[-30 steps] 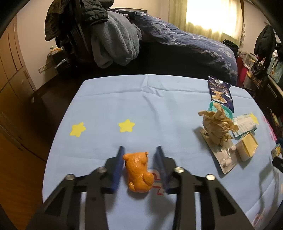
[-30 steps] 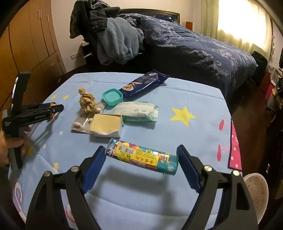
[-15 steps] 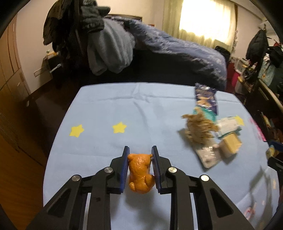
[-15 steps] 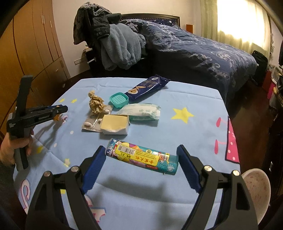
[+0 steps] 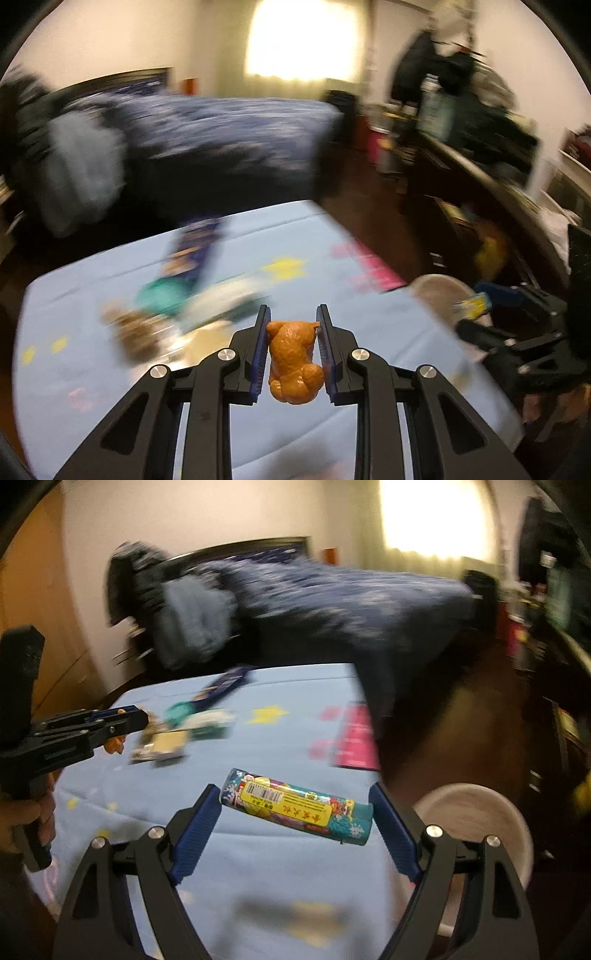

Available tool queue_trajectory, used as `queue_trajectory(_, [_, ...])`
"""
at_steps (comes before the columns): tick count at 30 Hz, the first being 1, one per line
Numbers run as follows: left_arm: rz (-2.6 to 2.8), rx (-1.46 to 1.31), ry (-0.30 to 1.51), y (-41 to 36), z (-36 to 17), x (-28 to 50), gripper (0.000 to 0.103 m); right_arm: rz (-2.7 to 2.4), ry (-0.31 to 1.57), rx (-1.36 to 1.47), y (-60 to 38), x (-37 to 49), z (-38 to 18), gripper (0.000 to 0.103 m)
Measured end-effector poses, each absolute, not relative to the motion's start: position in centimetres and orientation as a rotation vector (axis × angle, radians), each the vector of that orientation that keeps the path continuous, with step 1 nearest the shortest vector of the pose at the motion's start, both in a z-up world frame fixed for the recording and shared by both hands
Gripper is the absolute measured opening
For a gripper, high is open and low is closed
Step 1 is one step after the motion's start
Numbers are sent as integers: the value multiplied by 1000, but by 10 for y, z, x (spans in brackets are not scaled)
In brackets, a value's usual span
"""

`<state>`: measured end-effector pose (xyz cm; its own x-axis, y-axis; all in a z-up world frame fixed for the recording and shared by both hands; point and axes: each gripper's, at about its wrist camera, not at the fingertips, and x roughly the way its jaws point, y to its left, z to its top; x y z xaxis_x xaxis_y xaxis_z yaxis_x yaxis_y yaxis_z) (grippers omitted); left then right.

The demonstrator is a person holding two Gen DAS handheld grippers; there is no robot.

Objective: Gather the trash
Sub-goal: 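Carry the orange toy and candy pack over the wastebasket and open both grippers, then move both tools back over the table toward the remaining items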

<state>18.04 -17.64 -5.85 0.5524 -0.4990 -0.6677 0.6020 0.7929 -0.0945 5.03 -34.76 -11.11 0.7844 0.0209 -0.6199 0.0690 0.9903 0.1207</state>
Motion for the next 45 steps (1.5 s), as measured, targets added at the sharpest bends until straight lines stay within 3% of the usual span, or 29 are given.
queue_trajectory(8, [-967,251,793,-349,-80,167,25,-259,694,253,-455,19,-137,82])
queue_trajectory(18, [-1021,337,861,-439,-114,178,26,-374,735,283,-508,16,-181,83])
queue_trajectory(19, [-1018,340,862,-443,-116,178,27,-374,742,291,-512,16,-185,83])
queue_trajectory(20, [-1015,344,866,-448,-120,181,34,-375,742,295,-515,16,-187,83])
queue_trajectory(24, [-1013,334,882,-459,-125,186,64,-370,743,317,-524,17,-194,84])
queue_trajectory(29, [-1015,327,886,-465,-127,188,78,-367,732,326,-527,16,-197,85])
queue_trajectory(37, [-995,262,872,-446,-115,197,79,-364,718,296,-516,16,-190,87])
queue_trajectory(42, [-943,180,823,-385,-85,200,79,-298,681,271,-487,15,-167,87])
queue_trajectory(45, [-838,177,765,-328,-68,199,89,-219,660,229,-455,21,-149,89])
